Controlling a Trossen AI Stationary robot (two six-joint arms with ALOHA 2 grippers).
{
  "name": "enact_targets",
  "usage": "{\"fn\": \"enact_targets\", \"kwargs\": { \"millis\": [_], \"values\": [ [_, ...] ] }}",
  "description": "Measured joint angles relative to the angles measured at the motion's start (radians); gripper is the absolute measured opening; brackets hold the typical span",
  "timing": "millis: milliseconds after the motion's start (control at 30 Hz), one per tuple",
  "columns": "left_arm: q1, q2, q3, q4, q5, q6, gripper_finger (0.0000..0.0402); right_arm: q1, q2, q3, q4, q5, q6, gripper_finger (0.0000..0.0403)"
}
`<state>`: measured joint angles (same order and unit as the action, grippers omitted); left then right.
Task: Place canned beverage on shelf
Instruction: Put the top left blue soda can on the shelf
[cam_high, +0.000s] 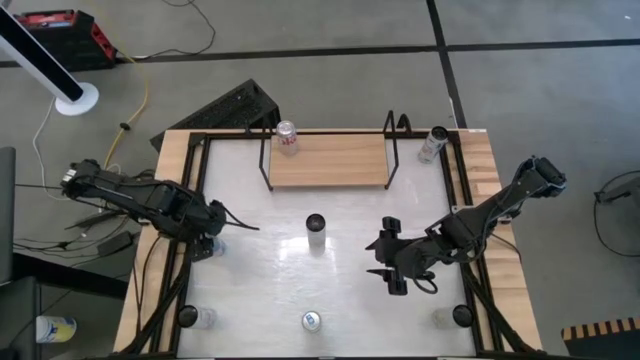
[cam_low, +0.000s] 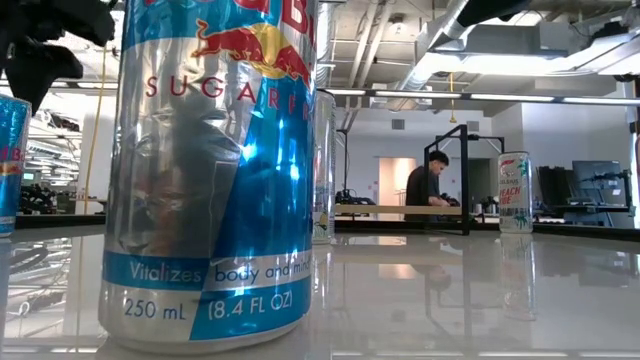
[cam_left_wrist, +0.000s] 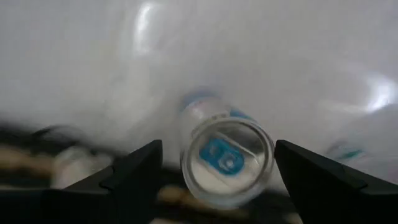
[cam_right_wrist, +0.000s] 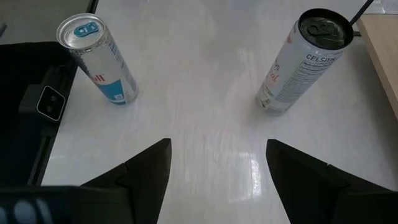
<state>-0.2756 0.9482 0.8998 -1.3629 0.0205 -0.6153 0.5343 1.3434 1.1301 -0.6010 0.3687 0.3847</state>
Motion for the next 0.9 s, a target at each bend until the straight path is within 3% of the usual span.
{"fn": "enact_targets", "kwargs": {
  "millis": [167,600,667,800,900],
  "values": [
    [0.0,0.005,-0.058,0.057,0.047,0.003,0.0295,0.0,0.0,0.0,0.0,0.0,0.0,0.0286],
    [0.0,0.002,-0.082,0.016,-0.007,0.025,0.0295,0.0,0.0,0.0,0.008,-0.001,0.0,0.0286],
    [0.004,0.002,-0.082,0.019,-0.044,-0.093,0.0295,0.0,0.0,0.0,0.012,-0.001,0.0,0.0286],
    [0.072,0.003,-0.082,0.049,-0.106,-0.49,0.0295,0.0,0.0,0.0,0.013,-0.001,0.007,0.0286],
    [0.122,0.003,-0.082,0.122,-0.11,-0.549,0.0295,0.0,0.0,0.0,0.013,-0.001,0.007,0.0286]
  ]
}}
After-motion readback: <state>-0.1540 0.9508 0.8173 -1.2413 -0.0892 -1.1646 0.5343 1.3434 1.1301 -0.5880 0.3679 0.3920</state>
